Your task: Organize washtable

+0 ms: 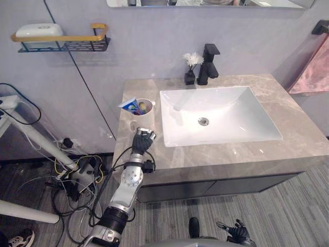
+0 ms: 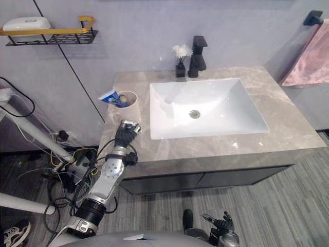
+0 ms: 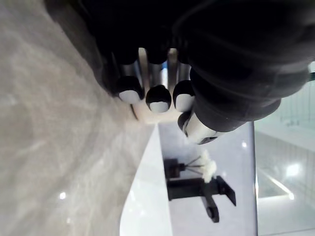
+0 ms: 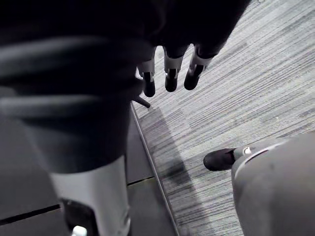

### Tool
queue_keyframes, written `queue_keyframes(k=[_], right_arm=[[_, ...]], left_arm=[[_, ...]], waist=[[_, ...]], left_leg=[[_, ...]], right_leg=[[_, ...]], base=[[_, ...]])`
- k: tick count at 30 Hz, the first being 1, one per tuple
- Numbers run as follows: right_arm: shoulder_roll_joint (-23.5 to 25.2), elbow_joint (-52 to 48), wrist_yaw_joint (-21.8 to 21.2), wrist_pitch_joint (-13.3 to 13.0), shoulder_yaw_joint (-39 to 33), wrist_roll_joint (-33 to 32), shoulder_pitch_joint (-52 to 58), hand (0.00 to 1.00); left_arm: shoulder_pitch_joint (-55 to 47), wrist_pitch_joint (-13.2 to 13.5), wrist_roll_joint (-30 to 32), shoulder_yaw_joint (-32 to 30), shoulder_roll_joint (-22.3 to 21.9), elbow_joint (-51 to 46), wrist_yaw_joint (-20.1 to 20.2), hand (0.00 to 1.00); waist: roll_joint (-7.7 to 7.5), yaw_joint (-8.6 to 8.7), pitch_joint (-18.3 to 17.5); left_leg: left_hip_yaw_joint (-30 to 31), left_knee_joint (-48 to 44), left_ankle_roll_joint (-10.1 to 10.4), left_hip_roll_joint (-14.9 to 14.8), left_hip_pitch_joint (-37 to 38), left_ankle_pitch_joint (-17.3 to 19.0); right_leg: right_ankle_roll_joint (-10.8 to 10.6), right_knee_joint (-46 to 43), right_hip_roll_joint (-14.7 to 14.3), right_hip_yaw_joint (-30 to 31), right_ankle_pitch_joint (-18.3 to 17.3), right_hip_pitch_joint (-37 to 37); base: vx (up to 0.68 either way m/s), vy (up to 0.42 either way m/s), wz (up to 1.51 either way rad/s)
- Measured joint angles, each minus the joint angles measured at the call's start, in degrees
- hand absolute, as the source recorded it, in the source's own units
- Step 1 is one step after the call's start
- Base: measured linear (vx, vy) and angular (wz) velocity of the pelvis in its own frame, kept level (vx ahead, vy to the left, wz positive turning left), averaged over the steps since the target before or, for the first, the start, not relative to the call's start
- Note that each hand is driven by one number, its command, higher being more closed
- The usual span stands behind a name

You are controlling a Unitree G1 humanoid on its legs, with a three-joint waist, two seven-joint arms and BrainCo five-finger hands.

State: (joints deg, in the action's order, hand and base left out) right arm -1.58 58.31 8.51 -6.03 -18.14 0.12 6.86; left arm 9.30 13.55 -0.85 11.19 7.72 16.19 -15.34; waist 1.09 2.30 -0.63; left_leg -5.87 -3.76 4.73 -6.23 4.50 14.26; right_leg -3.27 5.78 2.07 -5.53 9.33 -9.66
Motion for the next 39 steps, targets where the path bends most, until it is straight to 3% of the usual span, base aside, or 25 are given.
queue_keyframes(k=[9,17,27,39], right_arm=[[-0.01,-0.28,-0.83,0.11,0.0,0.02,0.08,0.0],[0.05,-2.04,-1.04,0.08,0.07,-0.01,0.6,0.0],[0.11,-2.02,-1.03,-0.1,0.13,-0.11,0.62,0.0],[0.1,-2.0,-0.79,-0.11,0.62,-0.23,0.62,0.0]], left_arm=[[0.61,-0.58,-0.25,-1.76,-0.97,0.3,-0.14,1.0],[-2.91,-0.97,-5.61,-1.48,-1.3,-6.7,2.55,1.0],[-7.67,-0.41,-10.13,3.0,-0.51,-13.99,8.08,1.0],[-7.43,-1.02,-11.27,5.59,1.21,-13.94,8.64,1.0]], waist=[[-0.26,-0.09,0.31],[0.23,-0.21,1.16],[0.34,0.14,1.14],[0.29,0.25,1.12]], left_leg=[[-0.16,0.01,-0.14,-0.02,-0.16,0.06],[0.15,0.08,-0.17,-0.1,-0.17,-0.06],[1.77,0.03,-0.33,0.08,0.31,-0.16],[1.86,-0.06,-0.34,0.17,0.71,-0.16]], right_leg=[[0.03,0.0,-0.06,0.0,0.09,-0.26],[0.06,-0.01,-0.15,-0.09,0.06,-0.23],[-0.18,-0.02,0.14,-1.62,-0.6,0.93],[-0.19,-0.01,0.17,-1.69,-0.84,1.41]], base=[[-0.01,-0.003,-0.02],[0.02,0.008,0.0],[0.07,0.034,0.08],[0.01,0.006,0.0]])
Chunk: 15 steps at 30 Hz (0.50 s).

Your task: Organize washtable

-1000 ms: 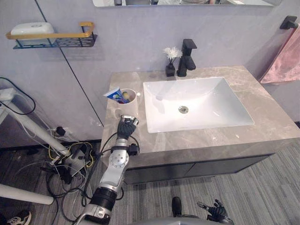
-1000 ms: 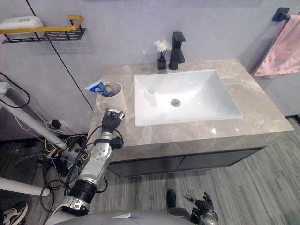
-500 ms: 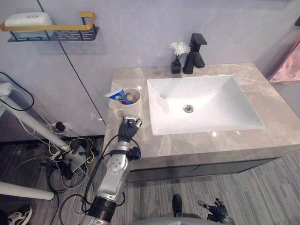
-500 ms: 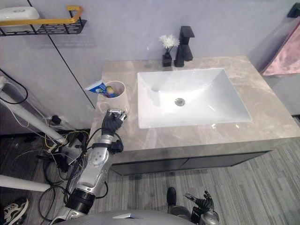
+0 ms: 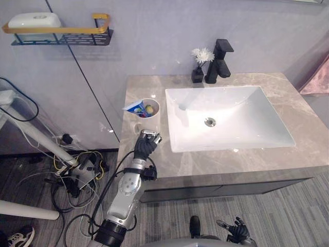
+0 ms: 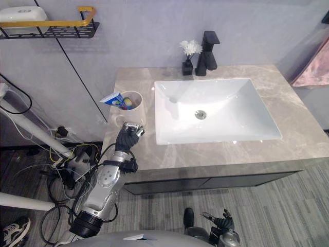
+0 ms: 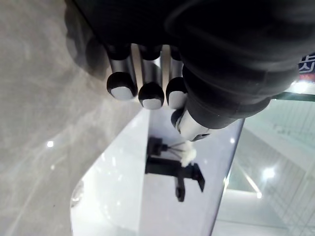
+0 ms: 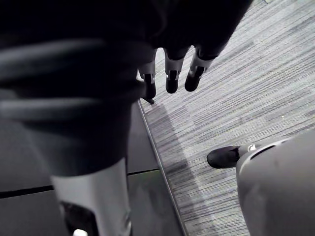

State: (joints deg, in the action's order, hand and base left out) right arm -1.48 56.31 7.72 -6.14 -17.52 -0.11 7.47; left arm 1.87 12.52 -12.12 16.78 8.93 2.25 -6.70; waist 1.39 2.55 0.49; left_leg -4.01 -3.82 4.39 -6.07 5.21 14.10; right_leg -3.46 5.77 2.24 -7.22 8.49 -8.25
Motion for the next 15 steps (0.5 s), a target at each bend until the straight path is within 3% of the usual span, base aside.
queue_keyframes(k=[15], right_arm=[[-0.04,0.3,0.02,0.01,-0.4,-0.96,-0.01,0.0]], left_arm=[[5.8,-1.16,0.16,-0.17,0.03,5.05,-2.54,1.0]], waist=[[0.0,0.19,-0.01]], left_leg=[[-0.13,0.06,-0.09,-0.16,0.28,0.09]], right_leg=[[-0.04,0.0,-0.03,0.21,0.1,0.12]], base=[[0.0,0.0,0.0]])
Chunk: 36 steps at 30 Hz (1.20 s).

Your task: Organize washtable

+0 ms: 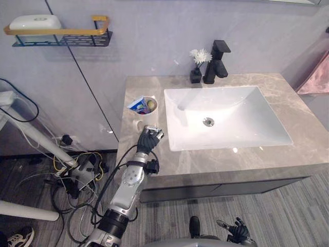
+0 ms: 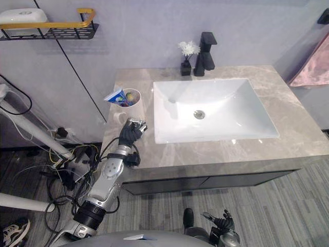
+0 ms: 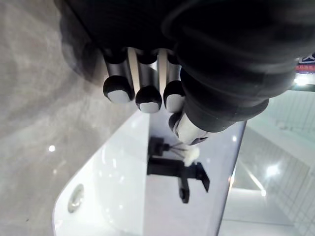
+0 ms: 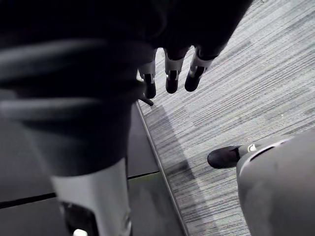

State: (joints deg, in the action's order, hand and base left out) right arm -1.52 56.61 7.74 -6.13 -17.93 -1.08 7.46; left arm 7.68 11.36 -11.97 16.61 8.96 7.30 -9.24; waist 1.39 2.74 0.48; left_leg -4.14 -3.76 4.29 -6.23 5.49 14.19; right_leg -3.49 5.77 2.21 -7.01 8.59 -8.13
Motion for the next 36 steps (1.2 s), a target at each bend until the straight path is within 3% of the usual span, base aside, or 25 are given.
queue_keyframes(k=[15,36], right_arm=[[0.01,0.42,-0.04,0.13,-2.19,0.0,-0.02,0.0],[-1.99,4.8,-0.28,1.77,-4.66,0.15,2.01,0.0]], left_arm=[[2.07,-0.5,0.06,-1.51,0.2,2.13,-1.18,1.0],[13.06,-1.51,2.19,-7.85,0.54,15.16,-4.18,1.0]], waist=[[-0.01,0.1,-0.01],[0.43,1.5,0.26]], left_leg=[[-0.25,0.0,0.01,0.12,0.81,0.0],[-1.64,0.43,0.19,0.02,1.08,0.11]], right_leg=[[-0.02,0.0,0.01,0.04,0.0,0.27],[-0.07,0.01,-0.16,1.51,0.04,-0.09]], base=[[0.0,0.001,-0.01],[0.0,0.003,-0.03]])
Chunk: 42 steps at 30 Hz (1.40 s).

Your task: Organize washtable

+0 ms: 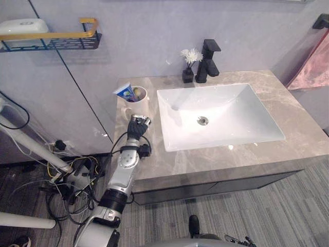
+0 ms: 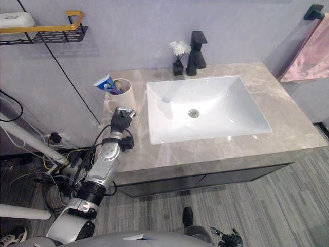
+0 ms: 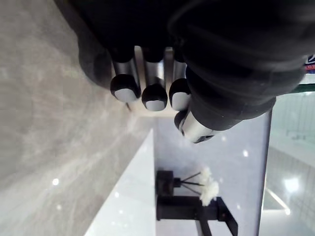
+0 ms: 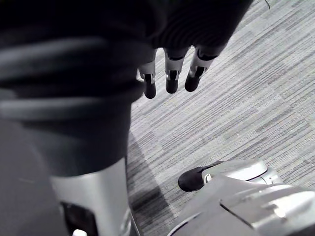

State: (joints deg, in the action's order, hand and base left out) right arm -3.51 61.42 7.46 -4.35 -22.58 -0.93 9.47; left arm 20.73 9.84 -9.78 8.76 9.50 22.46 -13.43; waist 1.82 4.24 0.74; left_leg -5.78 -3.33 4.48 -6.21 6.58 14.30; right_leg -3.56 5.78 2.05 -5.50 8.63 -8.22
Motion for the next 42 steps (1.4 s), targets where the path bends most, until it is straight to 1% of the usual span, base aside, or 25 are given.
queue_keyframes(k=[6,10,14,19,21,25,31,38,42], right_arm=[[0.01,0.0,-0.05,0.0,-0.07,0.0,0.0,0.0],[0.01,-0.05,-0.1,-0.04,-0.14,0.0,0.0,0.0],[-0.11,-0.08,-0.15,-0.04,-0.18,0.0,0.01,0.0],[-0.16,-0.07,-0.35,-0.02,-0.19,0.0,0.13,0.0],[-0.18,-0.09,-0.61,-0.04,-0.18,0.0,0.76,0.0],[-0.19,-0.08,-0.82,-0.03,-0.18,0.02,1.54,0.0],[-0.18,-0.09,-1.13,-0.05,-0.14,0.03,1.63,0.0],[-0.19,-0.08,-1.19,-0.19,0.01,0.05,1.64,0.0],[-0.19,-0.11,-1.19,-0.29,0.14,0.05,1.88,0.0]], left_arm=[[0.65,0.01,0.0,-0.23,0.12,0.14,-0.69,1.0],[3.23,-0.21,-0.03,-2.15,0.13,2.91,-0.91,1.0],[4.51,-0.53,-0.04,-2.55,1.09,4.43,-1.81,1.0],[6.35,-0.78,-0.02,-3.44,1.96,5.15,-1.92,1.0],[7.52,-0.88,-0.01,-4.55,2.3,6.78,-2.21,1.0],[8.42,-1.27,0.04,-4.85,2.89,7.3,-2.84,1.0],[8.49,-1.21,-0.03,-4.84,3.91,7.29,-3.14,1.0],[8.68,-1.23,-0.02,-4.71,3.92,7.29,-3.1,1.0],[8.67,-1.32,-0.06,-2.85,3.86,6.65,-2.9,1.0]], waist=[[0.02,0.05,0.01],[0.11,0.21,0.08],[0.33,0.21,0.24],[0.63,0.27,0.97],[0.8,0.55,1.04],[0.8,1.21,1.09],[0.79,1.43,1.09],[0.78,1.51,1.09],[0.66,1.57,1.24]], left_leg=[[-0.23,0.01,0.03,0.02,-0.2,0.02],[-0.58,-0.01,0.04,0.05,-0.22,0.02],[-1.62,0.03,0.14,0.11,-0.23,0.09],[-1.76,0.06,0.16,0.08,-0.42,0.09],[-1.97,0.04,0.16,0.07,-0.35,0.09],[-2.3,0.05,0.16,0.13,-0.45,0.09],[-3.1,0.01,0.15,0.29,-0.55,0.08],[-3.06,-0.18,0.13,0.56,-0.81,0.07],[-2.57,-0.74,0.12,0.95,-0.86,0.06]], right_leg=[[-0.02,0.0,-0.02,0.15,0.01,-0.62],[-0.02,0.0,-0.09,0.46,0.01,-0.78],[-0.1,0.0,-0.3,1.71,0.09,-1.12],[-0.02,0.0,-0.55,1.83,0.21,-1.74],[-0.01,0.0,-0.65,2.06,0.2,-1.76],[-0.02,0.0,-0.69,2.42,0.21,-2.01],[-0.04,0.0,-0.69,3.07,0.31,-2.47],[-0.17,-0.01,-0.66,2.96,0.45,-2.56],[-0.39,-0.01,-0.07,2.55,0.6,-1.69]], base=[[0.0,0.001,-0.01],[0.0,0.0,-0.04],[0.0,0.006,-0.11],[0.0,-0.003,-0.03],[0.01,-0.001,-0.05],[0.0,0.002,-0.03],[0.0,0.007,-0.07],[0.0,0.0,0.0],[-0.01,0.012,0.05]])
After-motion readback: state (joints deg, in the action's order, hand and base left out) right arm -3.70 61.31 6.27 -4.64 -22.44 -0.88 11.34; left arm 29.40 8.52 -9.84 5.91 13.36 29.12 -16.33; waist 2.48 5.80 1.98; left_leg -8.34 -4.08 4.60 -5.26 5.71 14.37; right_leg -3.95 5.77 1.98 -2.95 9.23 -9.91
